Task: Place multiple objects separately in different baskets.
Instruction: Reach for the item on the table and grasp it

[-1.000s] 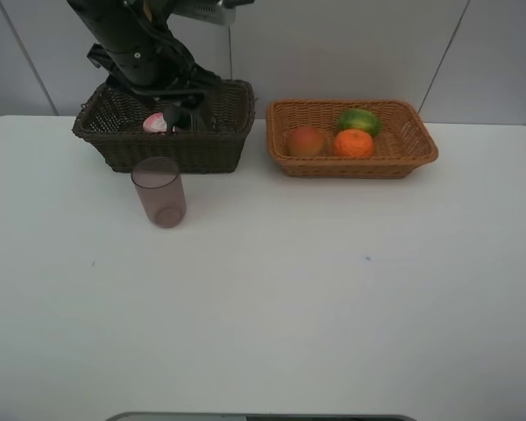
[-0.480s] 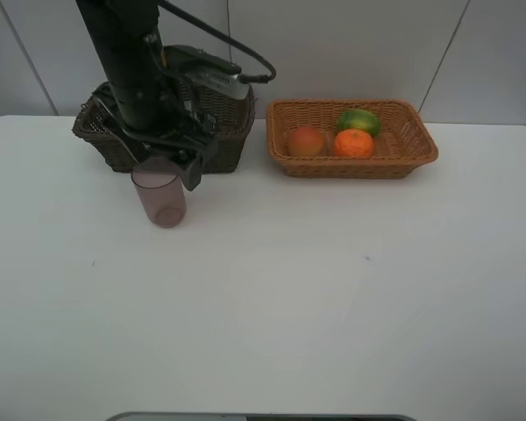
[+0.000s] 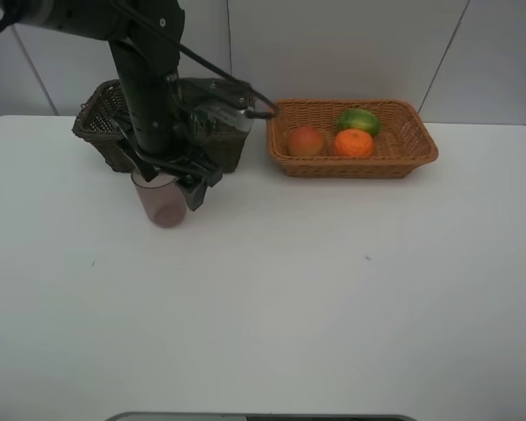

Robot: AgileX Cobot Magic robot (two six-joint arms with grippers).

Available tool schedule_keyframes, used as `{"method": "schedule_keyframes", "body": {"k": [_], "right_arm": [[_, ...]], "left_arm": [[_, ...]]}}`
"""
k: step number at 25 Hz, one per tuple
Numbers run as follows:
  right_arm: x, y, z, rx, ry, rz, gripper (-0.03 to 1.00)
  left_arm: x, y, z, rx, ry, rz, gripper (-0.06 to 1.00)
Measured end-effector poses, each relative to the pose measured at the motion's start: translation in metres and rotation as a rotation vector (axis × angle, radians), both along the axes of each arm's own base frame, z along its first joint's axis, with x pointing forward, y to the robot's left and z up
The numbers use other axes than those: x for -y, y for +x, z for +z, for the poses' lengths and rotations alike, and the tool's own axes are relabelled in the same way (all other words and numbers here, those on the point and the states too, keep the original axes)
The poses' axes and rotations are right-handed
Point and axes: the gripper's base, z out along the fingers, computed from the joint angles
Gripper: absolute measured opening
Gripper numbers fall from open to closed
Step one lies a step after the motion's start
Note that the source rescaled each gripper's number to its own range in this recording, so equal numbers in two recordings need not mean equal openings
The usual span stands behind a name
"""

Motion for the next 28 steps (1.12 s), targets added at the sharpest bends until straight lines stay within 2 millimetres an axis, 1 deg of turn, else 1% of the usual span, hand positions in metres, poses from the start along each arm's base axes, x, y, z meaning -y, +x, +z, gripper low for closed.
{"method": "schedule_keyframes", "body": {"k": [12, 19, 21, 23, 24, 28], "right_arm": [[0.000, 0.000, 0.000, 0.000, 0.000, 0.000, 0.83], [0.000, 0.000, 0.000, 0.000, 0.000, 0.000, 0.83], [0.000, 0.000, 0.000, 0.000, 0.000, 0.000, 0.83], [0.000, 0.000, 0.000, 0.000, 0.000, 0.000, 0.83], [0.000, 0.000, 0.000, 0.000, 0.000, 0.000, 0.83], [0.000, 0.000, 0.000, 0.000, 0.000, 0.000, 0.83]], "left_arm": [[0.004, 0.007, -0.032, -0.025, 0.014, -0.013, 0.99], [0.006, 0.008, -0.038, -0.021, 0.010, -0.016, 0.99], [0.006, 0.008, -0.039, -0.024, 0.012, -0.016, 0.97], [0.006, 0.008, -0.041, -0.028, 0.015, -0.016, 0.87], [0.006, 0.008, -0.041, -0.028, 0.015, -0.016, 0.78], [0.006, 0.008, -0.041, -0.029, 0.015, -0.016, 0.30]]}}
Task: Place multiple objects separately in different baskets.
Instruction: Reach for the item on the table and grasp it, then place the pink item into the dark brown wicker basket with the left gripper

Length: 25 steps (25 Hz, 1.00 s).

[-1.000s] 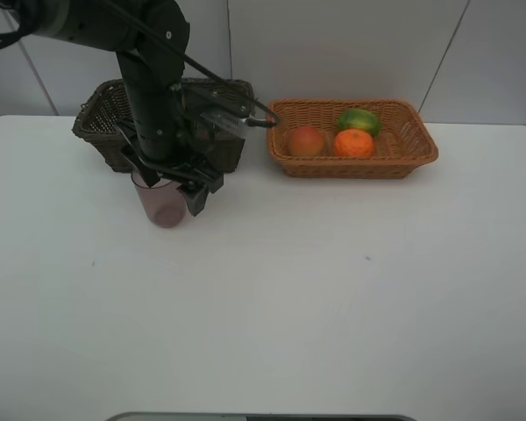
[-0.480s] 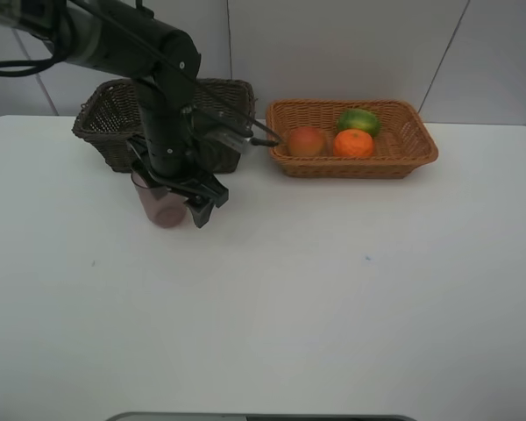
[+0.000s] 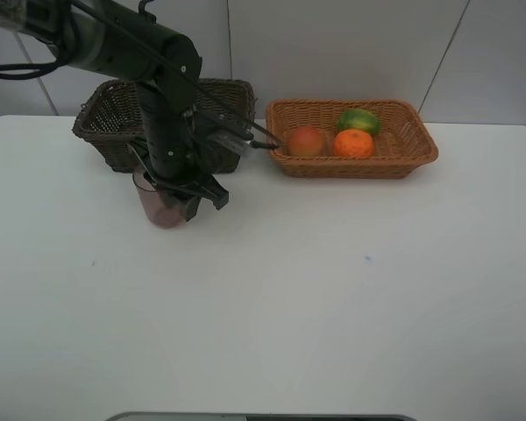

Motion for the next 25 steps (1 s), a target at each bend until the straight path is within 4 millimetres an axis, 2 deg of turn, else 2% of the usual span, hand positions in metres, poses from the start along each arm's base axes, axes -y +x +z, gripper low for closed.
{"method": "schedule_keyframes", "body": {"k": [2, 4, 25], "right_arm": [[0.0000, 0.0000, 0.0000, 0.000, 0.000, 0.000, 0.83], [0.0000, 0.0000, 0.0000, 0.000, 0.000, 0.000, 0.83], [-0.0001, 0.0000, 0.0000, 0.000, 0.001, 0.001, 0.83]], "left_arm": [[0.0000, 0.0000, 0.0000, 0.000, 0.000, 0.000, 0.08], [-0.0003, 0.0003, 0.0001, 0.004, 0.004, -0.004, 0.00], [0.0003, 0.0007, 0.0006, 0.009, -0.005, 0.006, 0.00]]}}
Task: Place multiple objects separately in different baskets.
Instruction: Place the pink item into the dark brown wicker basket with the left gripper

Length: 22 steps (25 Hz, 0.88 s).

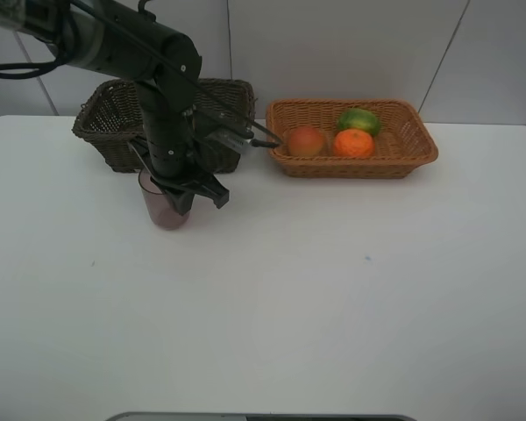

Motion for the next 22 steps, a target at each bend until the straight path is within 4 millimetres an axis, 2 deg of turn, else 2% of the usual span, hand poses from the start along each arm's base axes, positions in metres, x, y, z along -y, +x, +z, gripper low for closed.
{"method": "schedule_keyframes", "body": {"k": [4, 12, 17, 22], "right_arm": [[0.000, 0.000, 0.000, 0.000, 0.000, 0.000, 0.83], [0.000, 0.000, 0.000, 0.000, 0.000, 0.000, 0.83], [0.000, 0.000, 0.000, 0.000, 0.000, 0.000, 0.83], [0.000, 0.000, 0.000, 0.000, 0.000, 0.000, 0.83]], "left_arm": [[0.000, 0.000, 0.017, 0.033, -0.037, 0.062, 0.00], [-0.001, 0.009, 0.100, 0.198, -0.163, 0.220, 0.00], [-0.026, 0.028, 0.137, 0.295, -0.217, 0.341, 0.00], [-0.063, 0.050, 0.146, 0.363, -0.230, 0.446, 0.00]]}}
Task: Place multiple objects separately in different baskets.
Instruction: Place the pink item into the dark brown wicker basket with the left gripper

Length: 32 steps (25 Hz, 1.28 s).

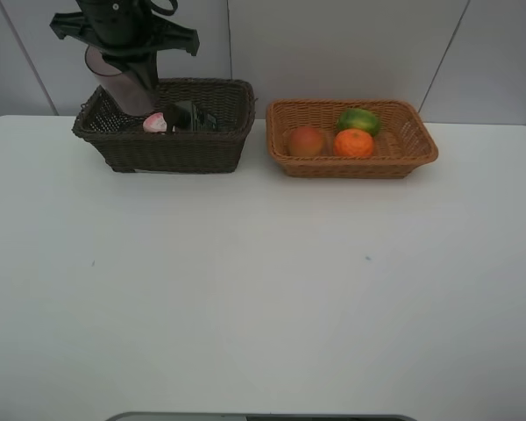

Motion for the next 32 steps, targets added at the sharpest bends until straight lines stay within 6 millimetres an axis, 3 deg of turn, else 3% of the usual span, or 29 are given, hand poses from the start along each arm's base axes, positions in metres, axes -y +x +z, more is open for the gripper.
{"method": "schedule_keyframes", "body": {"k": [4, 7, 20, 32], "right_arm": [[0.000, 0.000, 0.000, 0.000, 0.000, 0.000, 0.83], [0.000, 0.000, 0.000, 0.000, 0.000, 0.000, 0.83], [0.000, 0.000, 0.000, 0.000, 0.000, 0.000, 0.83], [0.000, 0.000, 0.000, 0.000, 0.000, 0.000, 0.83]], "left_arm": [[-0.027, 0.014, 0.002, 0.053, -0.015, 0.099, 0.00], [-0.037, 0.022, -0.004, 0.071, -0.007, 0.123, 0.00], [-0.045, 0.052, -0.078, -0.019, 0.011, 0.147, 0.00], [-0.046, 0.062, -0.085, 0.045, -0.024, 0.142, 0.01]]}}
